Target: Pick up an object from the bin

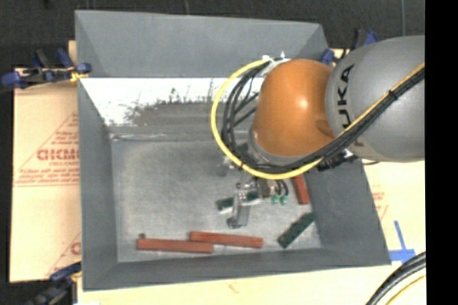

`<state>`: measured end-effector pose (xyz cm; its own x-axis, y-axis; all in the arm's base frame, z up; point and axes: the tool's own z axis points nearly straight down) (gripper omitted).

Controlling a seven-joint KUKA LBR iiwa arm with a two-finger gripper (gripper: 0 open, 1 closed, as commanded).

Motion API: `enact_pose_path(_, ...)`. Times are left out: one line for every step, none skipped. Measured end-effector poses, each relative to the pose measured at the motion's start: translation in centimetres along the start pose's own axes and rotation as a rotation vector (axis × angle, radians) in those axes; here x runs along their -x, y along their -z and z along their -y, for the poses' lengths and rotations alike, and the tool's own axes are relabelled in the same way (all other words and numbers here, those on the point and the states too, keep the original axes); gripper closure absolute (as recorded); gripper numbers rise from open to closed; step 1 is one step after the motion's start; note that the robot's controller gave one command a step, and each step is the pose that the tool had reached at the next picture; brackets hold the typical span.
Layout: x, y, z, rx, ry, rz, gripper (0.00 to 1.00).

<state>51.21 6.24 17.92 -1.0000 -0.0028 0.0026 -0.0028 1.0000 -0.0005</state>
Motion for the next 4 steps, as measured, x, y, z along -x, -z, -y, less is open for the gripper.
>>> enact_pose_path(0.8, -3.6, 0.9, 0.0, 0.245, 0.014, 0.0)
enact_pose_path(-0.5, -6.6, 2.4, 0.0, 0.396, 0.004, 0.0)
enact_pose_path(6.1, -10.7, 3.3, -0.001, 0.503, 0.006, 1.0)
enact_pose_path(6.1, -10.7, 3.3, 0.0, 0.501, 0.006, 1.0)
